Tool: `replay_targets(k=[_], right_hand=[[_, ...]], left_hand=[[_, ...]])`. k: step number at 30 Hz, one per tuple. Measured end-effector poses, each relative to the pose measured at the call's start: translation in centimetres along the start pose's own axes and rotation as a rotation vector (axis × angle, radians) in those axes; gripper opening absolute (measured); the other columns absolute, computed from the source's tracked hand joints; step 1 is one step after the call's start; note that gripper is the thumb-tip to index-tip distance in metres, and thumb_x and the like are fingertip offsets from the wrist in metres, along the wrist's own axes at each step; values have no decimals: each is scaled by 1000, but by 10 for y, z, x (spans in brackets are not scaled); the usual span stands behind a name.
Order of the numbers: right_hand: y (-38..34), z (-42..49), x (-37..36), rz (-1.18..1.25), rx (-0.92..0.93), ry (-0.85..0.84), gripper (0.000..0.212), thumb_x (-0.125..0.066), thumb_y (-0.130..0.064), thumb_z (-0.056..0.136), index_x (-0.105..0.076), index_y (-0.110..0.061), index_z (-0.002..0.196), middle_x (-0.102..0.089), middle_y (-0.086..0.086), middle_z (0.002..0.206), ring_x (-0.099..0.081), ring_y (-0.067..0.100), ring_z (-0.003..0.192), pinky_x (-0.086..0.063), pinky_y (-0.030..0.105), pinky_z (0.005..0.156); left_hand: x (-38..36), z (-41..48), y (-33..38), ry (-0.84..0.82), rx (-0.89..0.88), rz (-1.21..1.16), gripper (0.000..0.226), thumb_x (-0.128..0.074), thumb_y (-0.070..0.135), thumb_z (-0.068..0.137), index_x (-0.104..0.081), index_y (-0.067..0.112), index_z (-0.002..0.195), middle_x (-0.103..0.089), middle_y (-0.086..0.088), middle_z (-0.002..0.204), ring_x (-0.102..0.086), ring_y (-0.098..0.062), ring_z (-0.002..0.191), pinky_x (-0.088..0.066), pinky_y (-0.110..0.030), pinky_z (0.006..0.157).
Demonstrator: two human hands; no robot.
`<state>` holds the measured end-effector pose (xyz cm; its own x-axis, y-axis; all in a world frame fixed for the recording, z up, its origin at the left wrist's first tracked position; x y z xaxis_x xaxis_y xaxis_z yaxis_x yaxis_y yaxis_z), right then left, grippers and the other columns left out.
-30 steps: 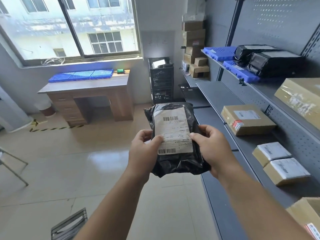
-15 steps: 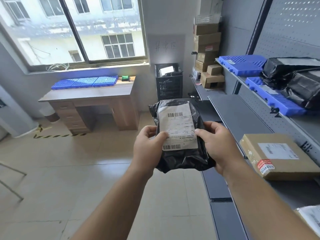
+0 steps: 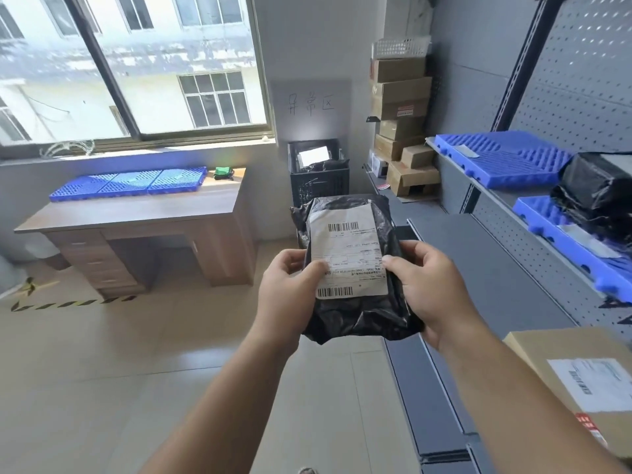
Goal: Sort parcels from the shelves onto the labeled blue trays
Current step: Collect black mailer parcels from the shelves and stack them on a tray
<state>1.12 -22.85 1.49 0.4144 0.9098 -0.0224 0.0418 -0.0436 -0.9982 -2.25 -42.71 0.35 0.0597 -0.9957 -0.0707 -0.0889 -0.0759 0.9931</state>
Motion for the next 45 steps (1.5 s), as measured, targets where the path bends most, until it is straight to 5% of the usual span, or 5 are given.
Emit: replay_targets(k=[10, 17, 31, 40, 45], right_hand=[[-34, 125, -17, -32, 65, 281, 14, -68, -11, 91, -72, -22, 99, -79, -5, 89, -77, 17, 83, -62, 34, 71], [-50, 169, 27, -64, 100, 478, 16, -68, -11, 92, -72, -25, 98, -79, -7, 91, -77, 16, 86, -63, 43, 83], [-118, 203, 179, -248, 266, 830, 14, -68, -18, 91, -73, -26, 102, -77, -17, 93, -73, 4, 87, -59, 35, 82], [-131, 193, 237, -287, 220, 1038, 18, -64, -20, 92, -77, -30, 98, -79, -9, 93, -74, 23, 93, -56, 54, 93], [-128, 187, 252, -280, 164, 1212, 18, -63, -25, 93, -76, -31, 103, -79, -12, 98, -75, 15, 95, -56, 51, 94]], left_hand=[[-63, 167, 36, -280, -9, 31, 16, -72, 23, 80, -71, 21, 95, -78, -5, 99, -76, -30, 92, -61, -58, 82], [-148, 222, 50, -496, 18, 57, 10, -73, 19, 87, -71, 22, 96, -78, -5, 98, -77, -29, 89, -62, -57, 79], [-372, 234, 100, -838, -106, 74, 10, -76, 21, 82, -73, 21, 92, -78, -5, 100, -77, -23, 83, -64, -43, 79], [-487, 220, 98, -1145, -141, 133, 6, -75, 25, 84, -75, 25, 90, -78, 3, 92, -77, -20, 86, -62, -50, 86], [-536, 210, 98, -1348, -165, 176, 7, -74, 24, 88, -76, 20, 93, -79, 4, 86, -77, -16, 81, -63, -43, 83]])
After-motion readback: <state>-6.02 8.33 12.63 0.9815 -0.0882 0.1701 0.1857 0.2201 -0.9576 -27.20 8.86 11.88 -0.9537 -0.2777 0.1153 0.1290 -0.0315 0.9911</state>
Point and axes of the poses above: each hand's wrist, its own z-axis towards the middle knuckle, its own x-axis out of the back of the hand, y = z × x, the point moved 5 cm from there along z, towards the middle knuckle
